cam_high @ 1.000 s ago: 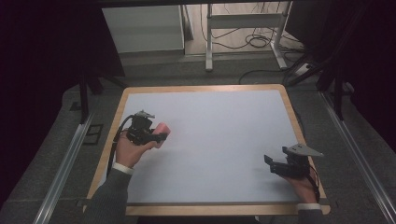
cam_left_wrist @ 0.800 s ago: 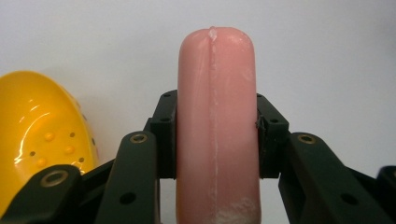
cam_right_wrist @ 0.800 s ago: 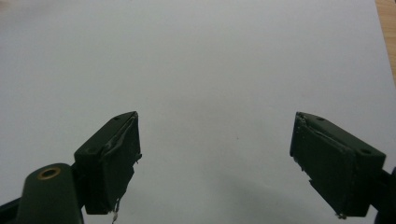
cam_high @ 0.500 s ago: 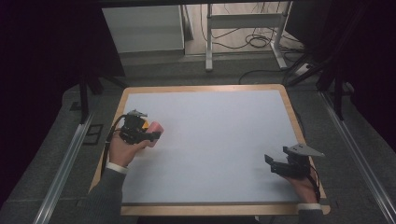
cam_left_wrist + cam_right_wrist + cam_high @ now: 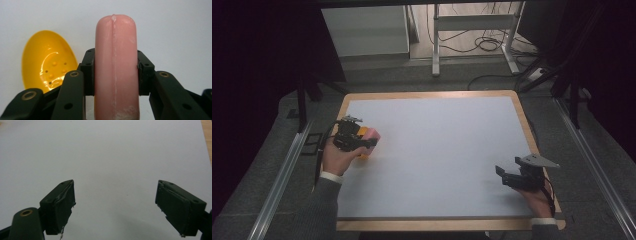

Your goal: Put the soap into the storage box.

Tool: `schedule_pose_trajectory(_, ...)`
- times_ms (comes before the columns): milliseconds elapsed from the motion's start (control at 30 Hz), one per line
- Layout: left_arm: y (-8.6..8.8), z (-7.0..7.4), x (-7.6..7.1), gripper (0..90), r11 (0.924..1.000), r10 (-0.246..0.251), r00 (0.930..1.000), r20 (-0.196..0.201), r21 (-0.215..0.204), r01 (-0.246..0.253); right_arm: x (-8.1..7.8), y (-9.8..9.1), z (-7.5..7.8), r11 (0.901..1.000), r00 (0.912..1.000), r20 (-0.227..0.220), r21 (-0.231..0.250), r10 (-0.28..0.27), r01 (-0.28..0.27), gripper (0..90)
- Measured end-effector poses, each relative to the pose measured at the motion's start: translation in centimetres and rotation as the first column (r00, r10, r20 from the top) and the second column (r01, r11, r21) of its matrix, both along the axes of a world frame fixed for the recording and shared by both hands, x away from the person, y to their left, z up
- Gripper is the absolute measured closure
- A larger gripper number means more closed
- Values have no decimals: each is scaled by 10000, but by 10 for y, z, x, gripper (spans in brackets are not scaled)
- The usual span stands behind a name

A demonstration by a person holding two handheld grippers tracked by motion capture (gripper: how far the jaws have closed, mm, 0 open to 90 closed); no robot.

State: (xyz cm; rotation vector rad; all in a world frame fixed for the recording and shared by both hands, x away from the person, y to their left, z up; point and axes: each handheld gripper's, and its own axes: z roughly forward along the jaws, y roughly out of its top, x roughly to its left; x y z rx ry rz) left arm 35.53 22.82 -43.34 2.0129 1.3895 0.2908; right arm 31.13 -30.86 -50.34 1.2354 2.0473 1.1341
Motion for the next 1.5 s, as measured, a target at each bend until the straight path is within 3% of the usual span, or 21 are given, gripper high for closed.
schedule_pose_trajectory(1000, 32, 0, 12, 599, 9966, 788, 9968, -132, 251, -784, -1, 0, 0, 10000, 10000, 60, -34, -49, 49, 158)
schedule_pose_trajectory(1167, 37, -5, 18, 599, 9935, 1058, 9943, -160, 439, -1050, -1, 0, -1, 10000, 10000, 25, -57, -61, 61, 158)
schedule_pose_trajectory(1500, 39, -20, 31, 599, 9898, 1345, 9892, -585, 552, -1313, -1, 0, -1, 10000, 10000, 32, -59, -78, 78, 158)
